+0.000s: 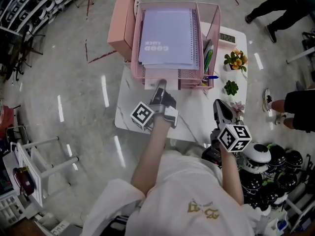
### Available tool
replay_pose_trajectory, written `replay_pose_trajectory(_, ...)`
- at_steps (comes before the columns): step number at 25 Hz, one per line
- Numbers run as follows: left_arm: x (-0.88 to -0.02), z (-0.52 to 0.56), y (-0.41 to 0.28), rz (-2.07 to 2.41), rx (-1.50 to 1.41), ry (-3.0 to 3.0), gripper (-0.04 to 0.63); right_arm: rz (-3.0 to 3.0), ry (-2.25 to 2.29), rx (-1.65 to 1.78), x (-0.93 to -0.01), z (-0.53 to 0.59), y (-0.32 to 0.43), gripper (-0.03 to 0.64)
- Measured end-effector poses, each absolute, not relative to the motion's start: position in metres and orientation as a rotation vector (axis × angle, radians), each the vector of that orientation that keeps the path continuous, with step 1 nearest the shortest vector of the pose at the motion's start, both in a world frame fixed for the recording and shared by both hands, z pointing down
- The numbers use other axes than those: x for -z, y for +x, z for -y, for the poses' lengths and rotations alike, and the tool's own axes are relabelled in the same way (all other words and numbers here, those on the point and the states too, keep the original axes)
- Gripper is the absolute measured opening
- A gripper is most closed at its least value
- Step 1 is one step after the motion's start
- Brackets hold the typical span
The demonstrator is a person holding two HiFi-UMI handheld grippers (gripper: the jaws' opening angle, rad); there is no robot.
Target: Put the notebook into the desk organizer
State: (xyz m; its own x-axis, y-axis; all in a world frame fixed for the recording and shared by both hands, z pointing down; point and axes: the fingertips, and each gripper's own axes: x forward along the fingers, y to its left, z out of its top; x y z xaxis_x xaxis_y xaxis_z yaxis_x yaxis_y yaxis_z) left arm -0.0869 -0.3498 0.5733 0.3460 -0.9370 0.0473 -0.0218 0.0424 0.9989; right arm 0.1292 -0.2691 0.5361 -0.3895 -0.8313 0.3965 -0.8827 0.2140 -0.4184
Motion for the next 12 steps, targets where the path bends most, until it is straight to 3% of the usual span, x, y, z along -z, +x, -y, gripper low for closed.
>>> replay_pose_trajectory(2,-0.573,0.349,-0.086,0.968,0.908,1.332,0.117,2.385,1.684,-0.911,-0.535,0.269,0.129,0.011)
replay_pose_trajectory(7,-0.569,0.343,-0.09,0.961,0.896,1.355,0.232,2.396,1.695,-0.898,-0.531,0.26,0.13,0.011)
replay_pose_trajectory(12,-0.57,0.329,-0.098,0.988,0.863,1.362,0.269,2.408,1.712,-0.879,-0.524,0.249,0.131,0.011)
